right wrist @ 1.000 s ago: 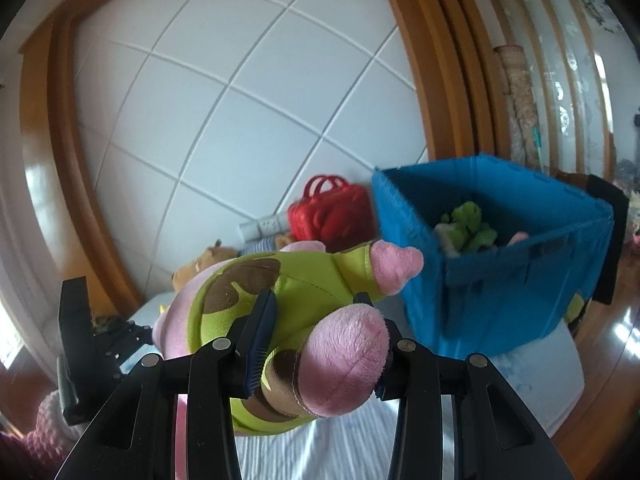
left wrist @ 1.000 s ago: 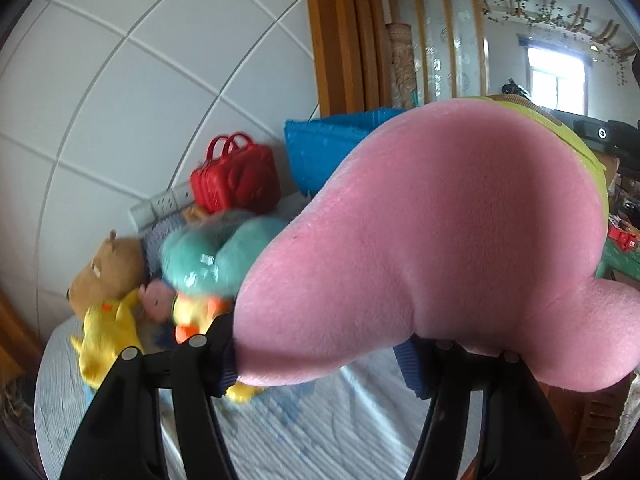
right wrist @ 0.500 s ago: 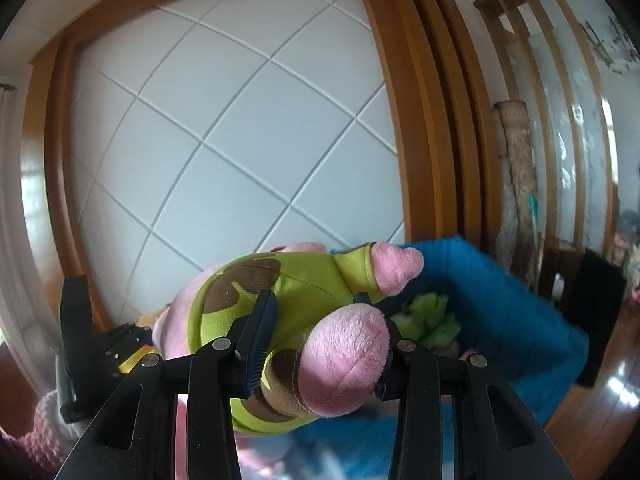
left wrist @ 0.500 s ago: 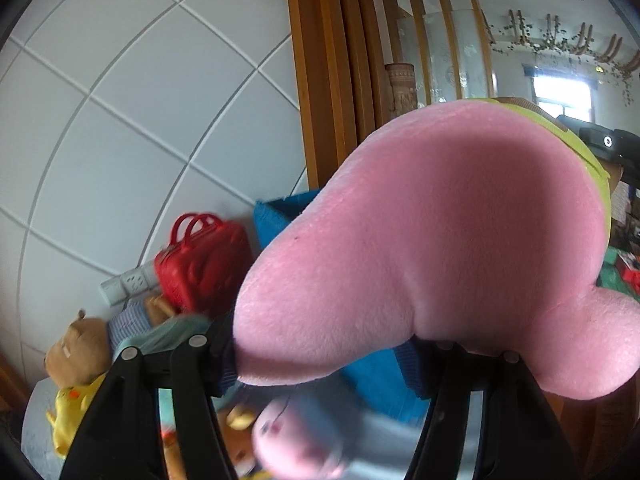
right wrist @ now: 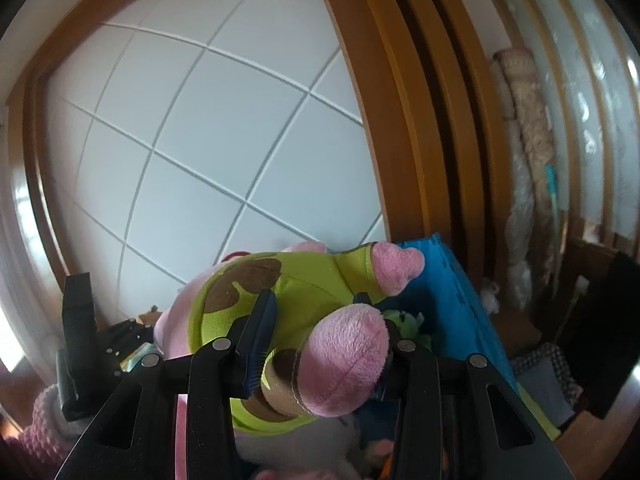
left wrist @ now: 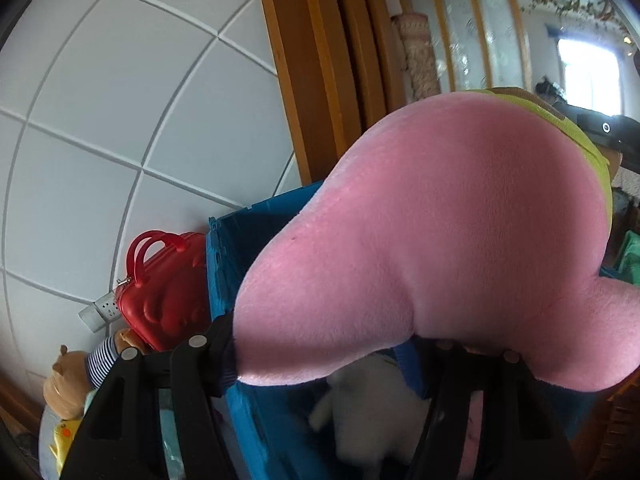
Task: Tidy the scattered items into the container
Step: 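Lower the starfish into the blue crate and open both tools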
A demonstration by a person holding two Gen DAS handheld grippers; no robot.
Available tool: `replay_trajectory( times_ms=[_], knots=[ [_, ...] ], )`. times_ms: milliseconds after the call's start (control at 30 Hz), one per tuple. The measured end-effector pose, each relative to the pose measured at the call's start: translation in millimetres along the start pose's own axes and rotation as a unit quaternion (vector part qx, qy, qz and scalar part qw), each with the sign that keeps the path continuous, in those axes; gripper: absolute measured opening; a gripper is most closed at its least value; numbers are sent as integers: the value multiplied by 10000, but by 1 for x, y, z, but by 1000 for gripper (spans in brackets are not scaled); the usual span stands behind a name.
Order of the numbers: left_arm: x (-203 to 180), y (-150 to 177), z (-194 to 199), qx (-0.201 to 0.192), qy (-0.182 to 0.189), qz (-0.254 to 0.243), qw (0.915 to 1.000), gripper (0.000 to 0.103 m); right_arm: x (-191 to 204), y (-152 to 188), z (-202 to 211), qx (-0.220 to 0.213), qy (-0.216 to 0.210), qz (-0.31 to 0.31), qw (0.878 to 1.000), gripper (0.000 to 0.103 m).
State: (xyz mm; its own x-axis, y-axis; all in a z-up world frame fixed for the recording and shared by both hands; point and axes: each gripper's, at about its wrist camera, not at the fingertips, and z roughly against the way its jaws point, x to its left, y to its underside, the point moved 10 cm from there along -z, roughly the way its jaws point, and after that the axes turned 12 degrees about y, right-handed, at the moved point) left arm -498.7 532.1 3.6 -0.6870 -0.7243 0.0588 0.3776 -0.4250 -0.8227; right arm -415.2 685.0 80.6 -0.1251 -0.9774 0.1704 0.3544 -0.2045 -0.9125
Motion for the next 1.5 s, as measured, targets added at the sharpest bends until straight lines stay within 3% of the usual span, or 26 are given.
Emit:
replay_trajectory(
  times_ms=[267,467,567,767,833,900,1167,1500],
  knots=[
    [44,-21,-79,653,-167,263,9974,63,-27,-25,-108,622,-277,-38,9977,39],
    [72,-17,-132,1197,-317,260,9920,75,-33,-32,-184,1081,-367,-42,9935,39],
    [78,-8,-153,1514,-212,482,9871,77,-38,-29,-218,1342,-341,-86,9903,41],
    [81,14,-178,2004,-232,617,9775,82,-52,-22,-237,1501,-116,-107,9885,49],
    [81,20,-182,2094,-247,613,9756,86,-57,-20,-244,1554,-41,-114,9878,62],
    [80,25,-184,2129,-305,590,9748,87,-61,-17,-250,1606,34,-120,9869,95],
    [63,16,-161,1939,-279,693,9782,87,-57,-17,-254,1750,191,96,9843,97],
    [46,14,-122,1663,-109,951,9814,87,-37,-6,-208,1834,373,592,9805,102]
  ],
)
